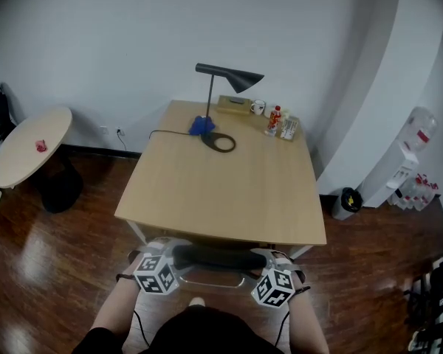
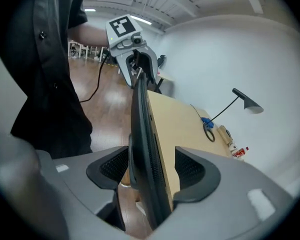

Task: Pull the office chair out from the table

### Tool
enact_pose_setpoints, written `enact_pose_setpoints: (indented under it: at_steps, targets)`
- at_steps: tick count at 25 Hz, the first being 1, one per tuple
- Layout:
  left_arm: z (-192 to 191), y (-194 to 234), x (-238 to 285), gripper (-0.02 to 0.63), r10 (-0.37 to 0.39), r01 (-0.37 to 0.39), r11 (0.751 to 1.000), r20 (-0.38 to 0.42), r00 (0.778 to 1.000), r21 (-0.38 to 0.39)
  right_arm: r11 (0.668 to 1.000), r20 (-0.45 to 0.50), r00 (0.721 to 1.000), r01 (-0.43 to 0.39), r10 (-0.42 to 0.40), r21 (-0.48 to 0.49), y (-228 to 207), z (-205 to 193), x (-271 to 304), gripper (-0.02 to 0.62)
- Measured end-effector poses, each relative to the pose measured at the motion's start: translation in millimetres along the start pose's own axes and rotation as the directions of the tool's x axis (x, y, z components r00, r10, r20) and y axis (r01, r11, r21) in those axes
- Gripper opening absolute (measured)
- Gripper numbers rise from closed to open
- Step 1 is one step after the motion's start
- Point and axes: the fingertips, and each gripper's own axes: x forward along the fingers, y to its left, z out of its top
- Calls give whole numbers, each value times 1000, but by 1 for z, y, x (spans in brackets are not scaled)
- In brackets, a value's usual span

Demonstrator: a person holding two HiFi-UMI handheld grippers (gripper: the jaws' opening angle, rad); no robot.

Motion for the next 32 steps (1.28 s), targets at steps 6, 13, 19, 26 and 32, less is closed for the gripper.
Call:
enact_pose_setpoints:
  at_steps: [6,13,19,26,32]
  targets:
    - [-18,-18,24,232,-58,83,983,-157,986,162,998,-101,995,-18,11,-61,-1,-15,18,260]
    - [-32,-21,35,187,-53,111,969,-251,967,222,985,-206,978,-49,14,-165,5,-27,23,154]
    - [-35,-19,37,90,-33,100,965,-268,963,242,974,-229,972,-91,42,-209,13,-30,25,89]
    - [-32,-33,33,77,-88,158,964,-304,949,214,972,-266,961,-127,72,-198,25,-34,17,58]
    - [-28,-45,25,75,-99,169,965,-319,943,202,965,-274,955,-174,116,-198,37,-32,8,56]
